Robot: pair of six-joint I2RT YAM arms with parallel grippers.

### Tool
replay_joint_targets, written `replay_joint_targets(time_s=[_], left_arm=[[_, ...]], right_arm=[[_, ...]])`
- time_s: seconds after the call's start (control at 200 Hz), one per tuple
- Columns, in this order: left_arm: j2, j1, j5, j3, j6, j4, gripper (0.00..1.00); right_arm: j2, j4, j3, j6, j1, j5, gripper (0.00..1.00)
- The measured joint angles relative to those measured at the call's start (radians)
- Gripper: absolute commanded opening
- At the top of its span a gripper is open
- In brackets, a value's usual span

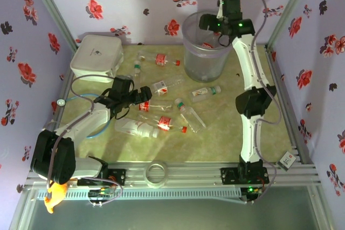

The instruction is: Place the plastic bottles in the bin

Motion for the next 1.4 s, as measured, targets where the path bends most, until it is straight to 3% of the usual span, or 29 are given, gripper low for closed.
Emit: replay_joint_targets(time_s=[0.185,0.425,0.75,1.115,1.4], left_arm=[[0.0,0.0,0.0,-0.002,0.0,0.0,1.0],[0.03,0.0,0.0,0.002,0.004,-0.001,1.0],[0.088,0.0,0.0,0.056,0.037,-0.008,1.0],[0.098,0.009,0.0,0.069,0.057,-0.016,1.0],[0.098,0.009,0.0,0.066,0.057,-0.016,1.0]], right_arm=[[-0.174,-0.01,-0.082,-0.032,0.004,0.019,0.87],[-0.451,-0.043,-0.449,-0.105,0.061,0.081,0.87],[-0.796,-0.093,-0.991,-0.112,0.243,0.2,0.87],[-0.662,-0.166,-1.209,-0.056,0.467,0.216,0.93],[-0.489,-0.119,-1.254,-0.026,0.528,0.146,0.92]])
